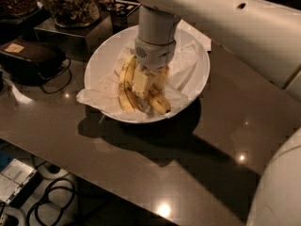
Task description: Pick banana from white bowl
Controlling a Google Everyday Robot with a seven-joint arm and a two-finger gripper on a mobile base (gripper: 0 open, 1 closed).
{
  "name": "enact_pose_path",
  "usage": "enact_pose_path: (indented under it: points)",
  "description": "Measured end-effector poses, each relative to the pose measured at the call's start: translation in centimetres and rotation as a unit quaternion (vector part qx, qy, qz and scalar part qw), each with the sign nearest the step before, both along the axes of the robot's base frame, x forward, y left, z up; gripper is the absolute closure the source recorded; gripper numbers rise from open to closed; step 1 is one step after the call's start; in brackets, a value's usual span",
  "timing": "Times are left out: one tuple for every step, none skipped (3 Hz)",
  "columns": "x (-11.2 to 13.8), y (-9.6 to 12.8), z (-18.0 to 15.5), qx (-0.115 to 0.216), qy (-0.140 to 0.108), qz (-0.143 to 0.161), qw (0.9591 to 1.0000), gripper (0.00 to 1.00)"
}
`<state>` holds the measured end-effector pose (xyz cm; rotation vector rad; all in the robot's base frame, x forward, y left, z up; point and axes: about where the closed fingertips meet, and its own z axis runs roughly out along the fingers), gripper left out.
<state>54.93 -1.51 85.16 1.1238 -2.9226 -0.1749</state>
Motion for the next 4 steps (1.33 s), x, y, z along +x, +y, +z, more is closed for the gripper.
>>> enact_pose_path:
  points:
    - [-0.1, 0.3, 0.1, -0.001, 0.002, 0.006, 1.0, 1.0]
    - [-0.3, 0.4, 0.6, 0.004, 0.005, 0.016, 0.9999, 1.0]
    - [-0.3, -0.4, 4.2, 0.021, -0.021, 0.03, 0.9991, 1.0]
    - [0.0, 0.1, 4.4, 0.029, -0.032, 0.032, 0.9986, 1.0]
